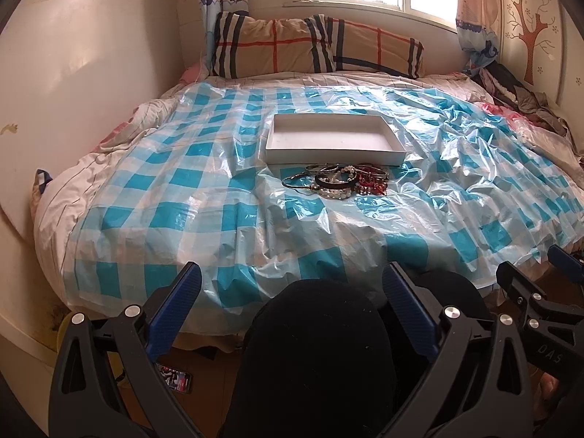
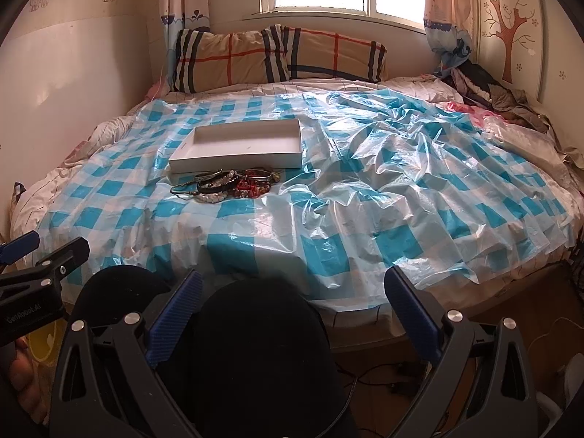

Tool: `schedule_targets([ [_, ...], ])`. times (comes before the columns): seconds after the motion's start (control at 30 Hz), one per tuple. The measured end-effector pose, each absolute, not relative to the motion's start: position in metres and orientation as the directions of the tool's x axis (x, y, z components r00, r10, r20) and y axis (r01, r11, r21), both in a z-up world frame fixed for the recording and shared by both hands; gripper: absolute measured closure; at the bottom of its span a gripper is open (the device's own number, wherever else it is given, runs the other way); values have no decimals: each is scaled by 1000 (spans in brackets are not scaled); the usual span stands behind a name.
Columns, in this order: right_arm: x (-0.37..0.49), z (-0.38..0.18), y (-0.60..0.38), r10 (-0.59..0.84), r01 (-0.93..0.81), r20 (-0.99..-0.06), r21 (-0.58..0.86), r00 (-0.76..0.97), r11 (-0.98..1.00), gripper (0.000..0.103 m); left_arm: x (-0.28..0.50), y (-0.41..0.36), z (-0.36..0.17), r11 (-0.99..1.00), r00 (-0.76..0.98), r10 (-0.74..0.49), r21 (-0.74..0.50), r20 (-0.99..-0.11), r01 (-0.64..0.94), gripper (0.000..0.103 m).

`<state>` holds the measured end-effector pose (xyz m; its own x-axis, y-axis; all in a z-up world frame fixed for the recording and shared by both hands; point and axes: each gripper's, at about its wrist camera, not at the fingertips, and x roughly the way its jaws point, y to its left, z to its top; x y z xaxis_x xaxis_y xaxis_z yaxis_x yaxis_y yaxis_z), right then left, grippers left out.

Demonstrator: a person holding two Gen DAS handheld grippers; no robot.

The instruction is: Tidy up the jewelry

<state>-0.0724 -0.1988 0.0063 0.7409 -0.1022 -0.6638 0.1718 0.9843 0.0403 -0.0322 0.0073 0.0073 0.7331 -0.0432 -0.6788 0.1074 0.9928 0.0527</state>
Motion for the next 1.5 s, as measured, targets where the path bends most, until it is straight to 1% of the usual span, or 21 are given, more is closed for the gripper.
schedule_targets([
  [1.5, -76, 7, -204, -113, 176, -661, 30, 742, 984, 7, -33, 3, 7, 992, 730, -46, 55, -681, 114, 8],
])
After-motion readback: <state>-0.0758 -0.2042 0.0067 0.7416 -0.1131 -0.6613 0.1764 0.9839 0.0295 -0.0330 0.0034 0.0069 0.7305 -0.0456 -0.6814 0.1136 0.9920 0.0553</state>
